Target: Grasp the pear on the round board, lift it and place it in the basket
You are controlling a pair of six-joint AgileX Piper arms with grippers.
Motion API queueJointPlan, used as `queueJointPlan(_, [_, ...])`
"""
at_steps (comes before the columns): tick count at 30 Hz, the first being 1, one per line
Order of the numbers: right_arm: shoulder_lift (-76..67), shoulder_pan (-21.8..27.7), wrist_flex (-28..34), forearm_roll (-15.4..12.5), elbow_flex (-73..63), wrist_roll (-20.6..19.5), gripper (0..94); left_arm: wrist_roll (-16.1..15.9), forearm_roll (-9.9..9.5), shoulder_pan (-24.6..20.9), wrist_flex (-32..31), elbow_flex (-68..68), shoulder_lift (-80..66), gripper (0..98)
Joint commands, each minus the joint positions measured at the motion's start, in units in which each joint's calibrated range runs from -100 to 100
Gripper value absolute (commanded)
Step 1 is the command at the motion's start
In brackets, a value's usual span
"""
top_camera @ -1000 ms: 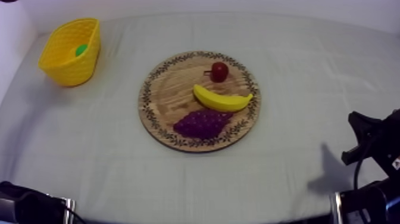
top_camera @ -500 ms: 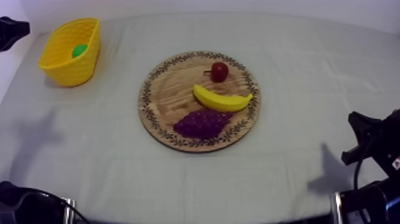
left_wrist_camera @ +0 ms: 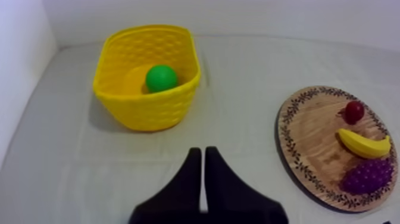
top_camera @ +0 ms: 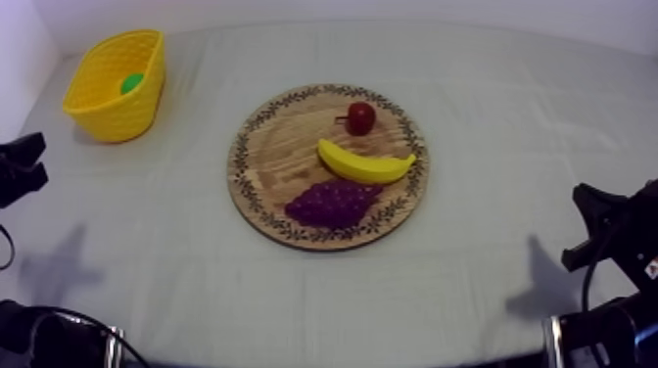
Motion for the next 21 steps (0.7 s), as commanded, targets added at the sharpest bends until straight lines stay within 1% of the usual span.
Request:
queueJointPlan(1, [-0.04, 0.02, 0.02, -0.01, -0.05, -0.04, 0.4, 3.12, -0.59, -0.63, -2.38, 9.59, -6.64, 0.0])
queueJointPlan(3, [-0.04, 0.02, 0.02, -0.01, -0.05, -0.05, 0.4, 6.08, -1.19, -1.37, -3.35, 12.84, -9.72, 0.0])
queueJointPlan(5, [-0.04, 0.02, 0.02, -0.01, -0.05, -0.05, 0.4, 8.29, -1.57, -2.18, -3.8, 15.35, -12.58, 0.0])
queueJointPlan(8, [-0.04, 0.02, 0.02, -0.01, -0.05, -0.02, 0.4, 10.3, -2.08, -3.4, -3.34, 18.44, -16.58, 0.0])
queueJointPlan(11, [-0.04, 0.02, 0.02, -0.01, -0.05, -0.01, 0.4, 11.36, -2.83, -4.54, -1.78, 20.9, -20.4, 0.0])
queueJointPlan(13, [-0.04, 0.02, 0.02, -0.01, -0.05, -0.04, 0.4, 11.27, -3.12, -5.12, -1.16, 21.73, -22.52, 0.0])
queueJointPlan(16, [-0.04, 0.02, 0.02, -0.01, -0.05, -0.02, 0.4, 9.8, -3.14, -5.82, -1.05, 22.51, -24.05, 0.0])
queueJointPlan(21, [-0.04, 0.02, 0.02, -0.01, -0.05, -0.01, 0.4, 4.02, -3.11, -6.6, -0.64, 23.21, -24.71, 0.0])
